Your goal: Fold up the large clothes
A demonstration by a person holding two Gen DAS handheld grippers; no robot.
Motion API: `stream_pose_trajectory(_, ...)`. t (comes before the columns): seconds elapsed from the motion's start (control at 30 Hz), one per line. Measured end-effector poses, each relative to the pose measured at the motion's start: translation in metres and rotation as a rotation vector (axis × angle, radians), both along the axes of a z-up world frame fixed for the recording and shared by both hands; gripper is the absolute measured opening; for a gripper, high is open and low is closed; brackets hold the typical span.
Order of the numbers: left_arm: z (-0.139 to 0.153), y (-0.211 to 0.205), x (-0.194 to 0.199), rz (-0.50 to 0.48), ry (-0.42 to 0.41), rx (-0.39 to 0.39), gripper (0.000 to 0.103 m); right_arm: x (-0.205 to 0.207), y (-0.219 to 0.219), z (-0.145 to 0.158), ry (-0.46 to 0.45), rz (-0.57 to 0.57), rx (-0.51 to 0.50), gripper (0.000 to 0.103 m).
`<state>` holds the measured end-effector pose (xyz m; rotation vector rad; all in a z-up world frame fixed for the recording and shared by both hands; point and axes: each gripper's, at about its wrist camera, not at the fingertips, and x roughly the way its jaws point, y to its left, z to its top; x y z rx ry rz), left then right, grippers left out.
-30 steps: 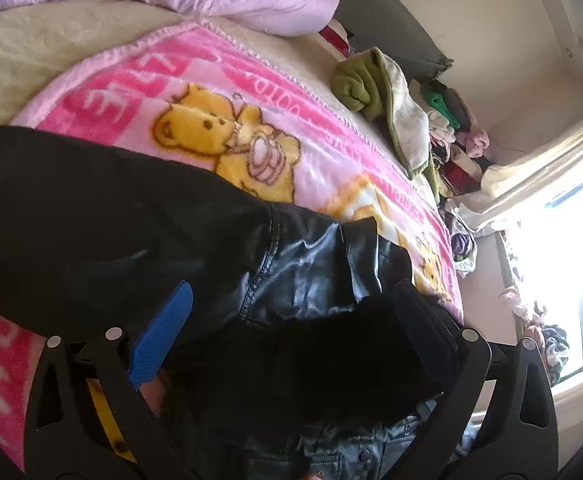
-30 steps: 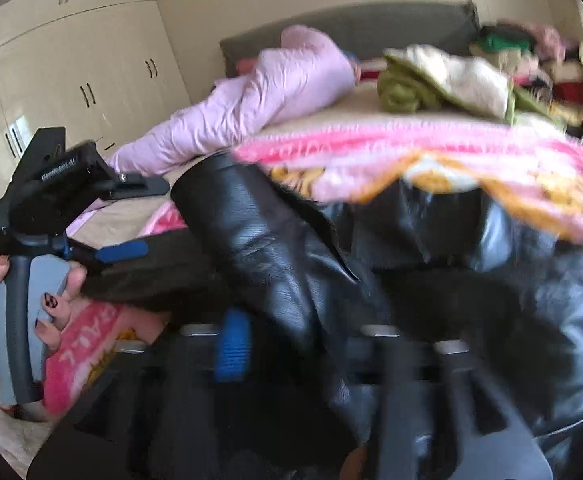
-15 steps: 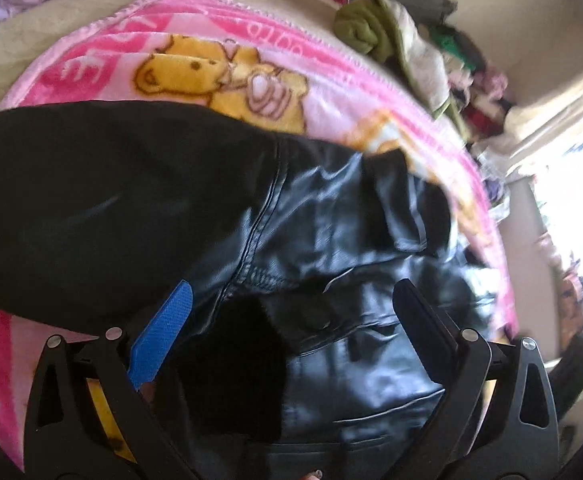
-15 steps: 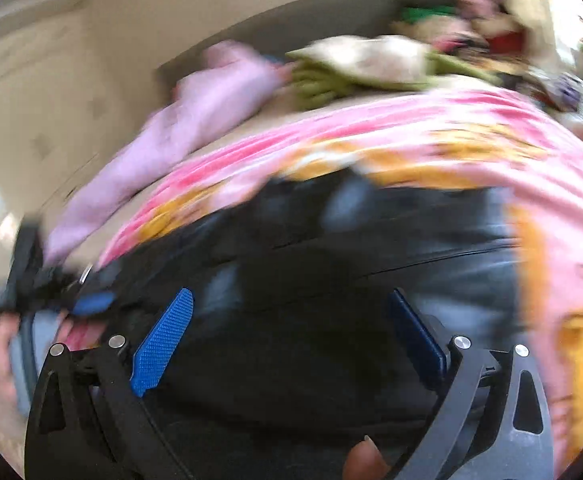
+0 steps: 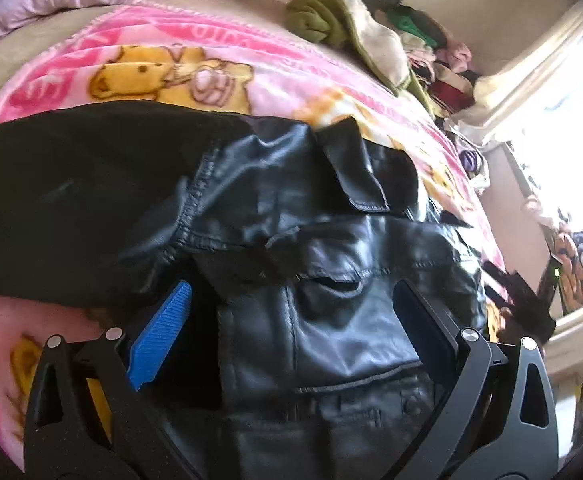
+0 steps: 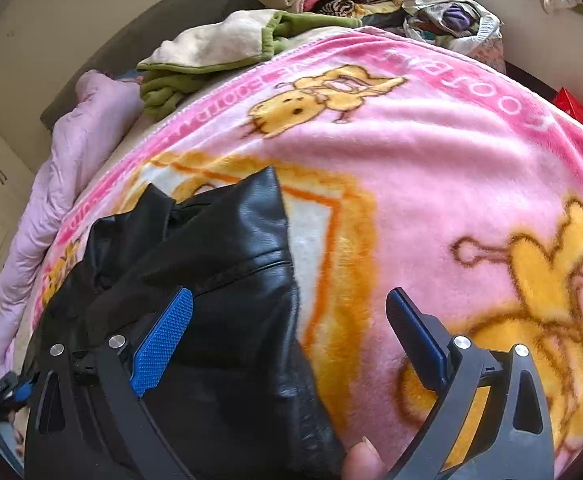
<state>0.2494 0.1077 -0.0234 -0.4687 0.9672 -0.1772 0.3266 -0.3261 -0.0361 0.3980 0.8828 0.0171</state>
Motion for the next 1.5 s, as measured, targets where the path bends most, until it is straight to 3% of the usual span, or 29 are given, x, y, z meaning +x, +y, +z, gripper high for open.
stream_pose_trajectory(0.07, -0.008, -0.007, 0.001, -0.01, 0.026, 0.02, 0.093, 0.004, -0.003, 0.0, 0.001, -0.004, -0.003, 0.097)
stream_pose_trajectory(0.17, -0.019, -0.015, 0.007, -0.012, 0.05, -0.004, 0.058, 0.007, -0.002, -0.001, 0.001, 0.002, -0.008, 0.097)
stream_pose_trajectory(0.23, -0.021, -0.024, 0.01, -0.026, 0.049, 0.031, 0.049, 0.01, -0.002, -0.001, 0.004, 0.007, -0.017, 0.096)
stream_pose_trajectory(0.3, -0.018, -0.027, 0.012, -0.027, 0.028, 0.059, 0.016, 0.012, -0.002, -0.003, 0.007, 0.009, -0.018, 0.096)
stream_pose_trajectory(0.47, 0.012, -0.027, 0.008, -0.047, -0.108, 0.029, 0.005, 0.018, -0.004, -0.006, 0.016, 0.016, -0.006, 0.095)
stream_pose_trajectory(0.6, 0.055, -0.037, -0.006, -0.082, -0.262, 0.042, 0.003, 0.019, -0.001, -0.004, 0.005, 0.041, 0.017, 0.076)
stream_pose_trajectory(0.63, 0.067, -0.041, -0.011, -0.099, -0.307, 0.044, 0.003, 0.019, 0.001, -0.003, -0.001, 0.05, 0.018, 0.058)
stream_pose_trajectory(0.67, 0.075, -0.044, -0.015, -0.114, -0.338, 0.046, 0.003, 0.019, 0.005, -0.001, -0.019, 0.069, 0.015, 0.027)
stream_pose_trajectory(0.73, 0.091, -0.049, -0.023, -0.136, -0.409, 0.058, 0.003, 0.016, 0.01, 0.007, -0.057, 0.075, -0.022, 0.016)
stream_pose_trajectory(0.8, 0.094, -0.049, -0.023, -0.127, -0.42, 0.094, 0.003, 0.015, 0.017, 0.011, -0.083, 0.07, -0.066, 0.016)
stream_pose_trajectory(0.93, 0.058, -0.042, 0.004, -0.088, -0.301, 0.164, 0.003, 0.02, 0.022, 0.004, -0.058, 0.054, -0.109, 0.016)
stream_pose_trajectory(1.0, 0.038, -0.04, 0.015, -0.082, -0.238, 0.19, 0.003, 0.022, 0.023, 0.002, -0.048, 0.048, -0.125, 0.02)
stream_pose_trajectory(1.13, 0.008, -0.032, 0.028, -0.057, -0.117, 0.218, 0.009, 0.019, 0.019, 0.002, -0.039, 0.031, -0.141, 0.035)
stream_pose_trajectory(1.2, 0.0, -0.027, 0.027, -0.051, -0.089, 0.242, 0.018, 0.01, 0.018, 0.011, -0.063, 0.015, -0.144, 0.037)
stream_pose_trajectory(1.43, 0.011, -0.018, 0.011, -0.02, -0.096, 0.256, 0.029, -0.027, 0.045, 0.039, -0.15, 0.153, -0.074, 0.052)
stream_pose_trajectory(1.5, 0.017, -0.017, 0.006, -0.011, -0.109, 0.292, 0.04, -0.034, 0.06, 0.038, -0.136, 0.206, -0.085, 0.054)
